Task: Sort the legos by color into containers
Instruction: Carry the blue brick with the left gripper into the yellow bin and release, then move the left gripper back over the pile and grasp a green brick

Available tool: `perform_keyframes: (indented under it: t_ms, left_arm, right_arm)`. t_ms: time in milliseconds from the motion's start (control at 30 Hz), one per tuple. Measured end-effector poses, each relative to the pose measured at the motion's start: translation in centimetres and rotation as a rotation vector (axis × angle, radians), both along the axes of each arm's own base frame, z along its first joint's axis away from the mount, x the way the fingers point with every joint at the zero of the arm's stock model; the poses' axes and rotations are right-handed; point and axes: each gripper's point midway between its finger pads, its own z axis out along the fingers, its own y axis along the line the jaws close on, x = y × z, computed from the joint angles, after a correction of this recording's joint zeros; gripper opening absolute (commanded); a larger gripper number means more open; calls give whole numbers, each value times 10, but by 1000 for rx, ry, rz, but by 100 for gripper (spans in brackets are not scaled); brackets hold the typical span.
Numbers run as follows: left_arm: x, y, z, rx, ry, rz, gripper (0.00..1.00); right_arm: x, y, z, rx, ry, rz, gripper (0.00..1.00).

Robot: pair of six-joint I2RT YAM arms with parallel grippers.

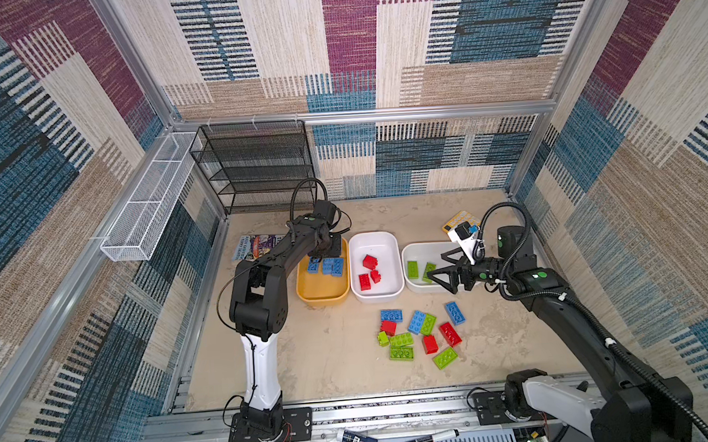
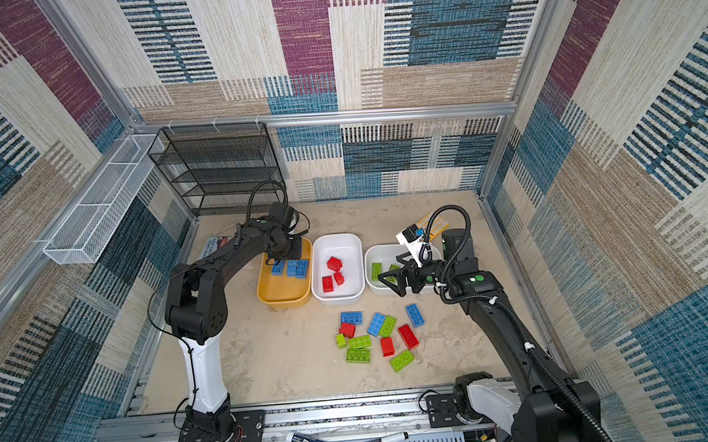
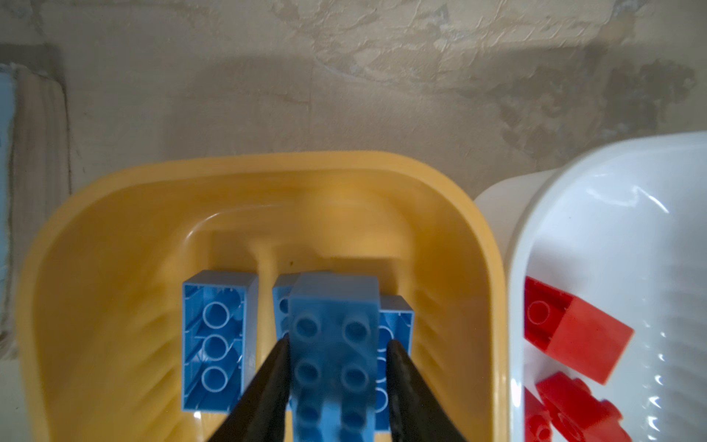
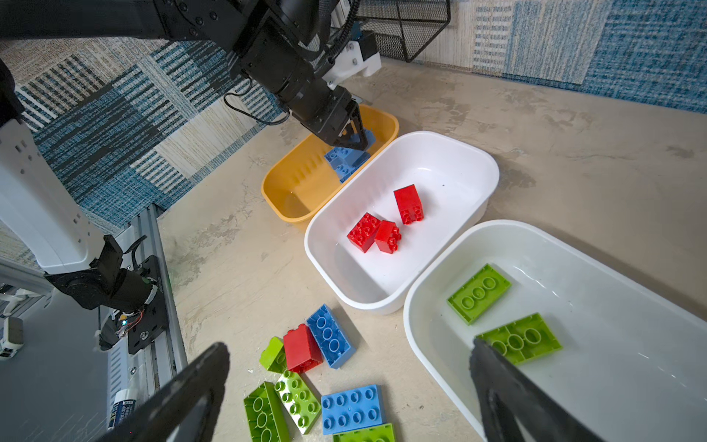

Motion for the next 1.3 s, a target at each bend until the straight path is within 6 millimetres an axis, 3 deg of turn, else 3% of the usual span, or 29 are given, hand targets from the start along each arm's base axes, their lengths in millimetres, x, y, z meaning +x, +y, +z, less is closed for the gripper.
perform_keyframes:
  t_ms: [100, 200, 367, 467, 633, 833, 967, 1100, 1300]
  left_arm:
    - [-3, -7, 11, -53, -3, 8, 61]
    - [-5, -8, 33, -83, -39, 16, 62]
    - [-29, -15, 70, -142, -73, -25, 65]
    - [-54, -24, 85, -170, -66, -72, 66]
    - [-118, -51, 95, -188, -18, -185, 68]
    - [-202, -89, 83, -208, 72, -295, 68]
    - [-241, -104, 63, -200, 135, -319, 67]
    - [-265, -110, 40, -171, 186, -296, 65]
    - [-281, -117, 5, -136, 250, -230, 63]
  right_arm:
    - [0, 0, 0, 0, -2, 0, 99]
    - [-1, 0, 0, 0, -3, 0, 99]
    - [-3, -1, 1, 1, -9, -1, 99]
    - [-3, -1, 1, -1, -9, -3, 99]
    - [-3, -1, 2, -6, -13, -1, 99]
    - [-2, -2, 5, -12, -22, -2, 99]
    - [-4, -2, 5, -13, -17, -1, 99]
    - [-7, -1, 4, -13, -16, 1, 99]
    - [-13, -1, 1, -13, -15, 6, 99]
